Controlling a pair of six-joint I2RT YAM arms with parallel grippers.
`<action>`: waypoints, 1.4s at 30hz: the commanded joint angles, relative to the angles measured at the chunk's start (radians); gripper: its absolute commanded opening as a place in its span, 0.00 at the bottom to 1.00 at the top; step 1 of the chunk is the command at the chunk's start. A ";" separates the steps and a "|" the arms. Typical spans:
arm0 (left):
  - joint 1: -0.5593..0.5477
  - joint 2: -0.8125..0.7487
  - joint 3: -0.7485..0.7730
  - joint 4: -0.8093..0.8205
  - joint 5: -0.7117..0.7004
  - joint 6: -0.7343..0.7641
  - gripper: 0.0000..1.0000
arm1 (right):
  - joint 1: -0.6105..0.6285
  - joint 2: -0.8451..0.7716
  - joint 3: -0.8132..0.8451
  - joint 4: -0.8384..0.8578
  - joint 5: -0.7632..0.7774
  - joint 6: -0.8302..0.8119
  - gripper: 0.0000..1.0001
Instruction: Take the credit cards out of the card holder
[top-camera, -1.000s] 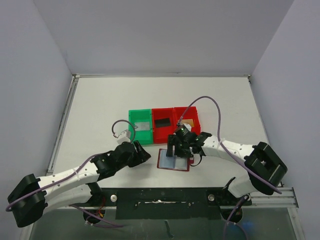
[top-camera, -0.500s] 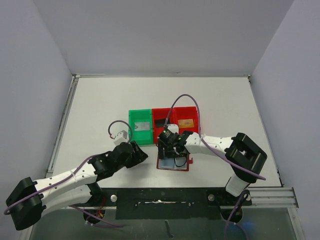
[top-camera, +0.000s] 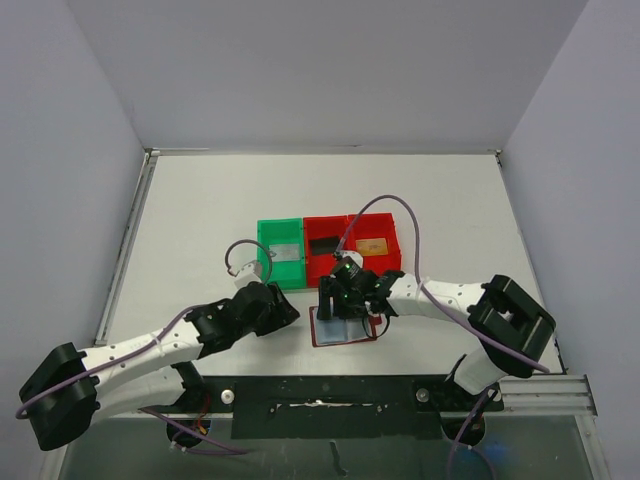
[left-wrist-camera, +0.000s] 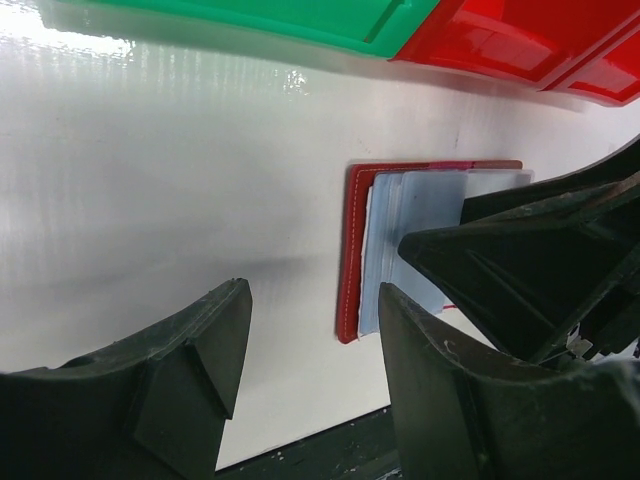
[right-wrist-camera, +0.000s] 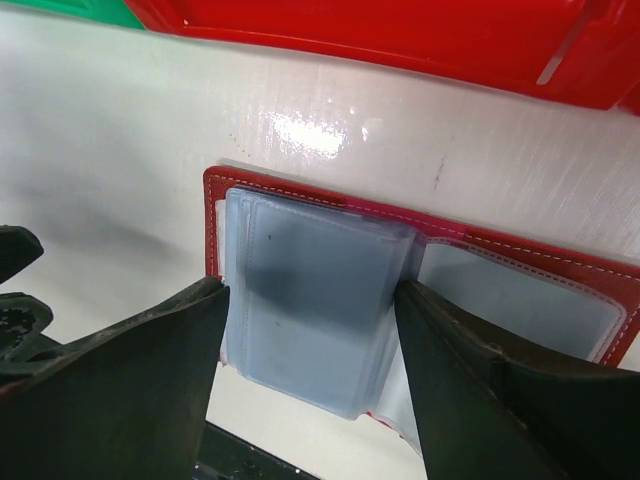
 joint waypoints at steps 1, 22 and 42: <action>0.007 0.021 0.060 0.068 0.027 0.028 0.53 | 0.004 0.015 -0.001 -0.009 -0.018 -0.001 0.68; 0.006 0.001 0.061 0.015 -0.020 0.017 0.53 | 0.067 0.143 0.146 -0.187 0.136 -0.015 0.57; 0.002 0.071 0.049 0.259 0.156 0.107 0.54 | -0.102 -0.056 -0.187 0.273 -0.228 0.078 0.37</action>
